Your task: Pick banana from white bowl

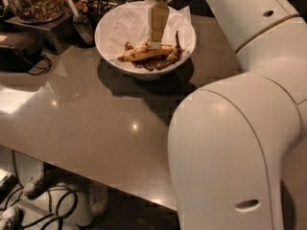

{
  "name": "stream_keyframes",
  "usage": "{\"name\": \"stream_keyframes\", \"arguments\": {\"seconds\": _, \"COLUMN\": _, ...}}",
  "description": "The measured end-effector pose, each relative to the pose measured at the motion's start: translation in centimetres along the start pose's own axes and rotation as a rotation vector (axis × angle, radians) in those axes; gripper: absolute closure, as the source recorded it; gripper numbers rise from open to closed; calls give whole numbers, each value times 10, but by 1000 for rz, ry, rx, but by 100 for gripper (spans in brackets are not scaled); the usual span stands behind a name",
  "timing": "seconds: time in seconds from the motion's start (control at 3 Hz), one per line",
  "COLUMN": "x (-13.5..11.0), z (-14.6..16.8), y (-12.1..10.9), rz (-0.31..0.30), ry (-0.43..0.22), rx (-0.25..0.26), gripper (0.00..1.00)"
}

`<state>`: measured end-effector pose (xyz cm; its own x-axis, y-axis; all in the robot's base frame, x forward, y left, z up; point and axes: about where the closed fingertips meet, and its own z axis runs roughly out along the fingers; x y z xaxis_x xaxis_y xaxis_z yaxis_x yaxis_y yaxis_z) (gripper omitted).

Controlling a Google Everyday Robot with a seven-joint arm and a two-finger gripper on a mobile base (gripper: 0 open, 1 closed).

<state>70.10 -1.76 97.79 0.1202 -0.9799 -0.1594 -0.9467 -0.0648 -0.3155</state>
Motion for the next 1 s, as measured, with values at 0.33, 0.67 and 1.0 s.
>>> {"name": "stream_keyframes", "arguments": {"seconds": 0.33, "x": -2, "z": 17, "y": -8, "rz": 5, "ry": -5, "rx": -15, "gripper": 26}}
{"name": "stream_keyframes", "arguments": {"seconds": 0.67, "x": 0, "z": 34, "y": -12, "rz": 19, "ry": -8, "rx": -36, "gripper": 26}}
{"name": "stream_keyframes", "arguments": {"seconds": 1.0, "x": 0, "z": 53, "y": -9, "rz": 30, "ry": -6, "rx": -71, "gripper": 37}}
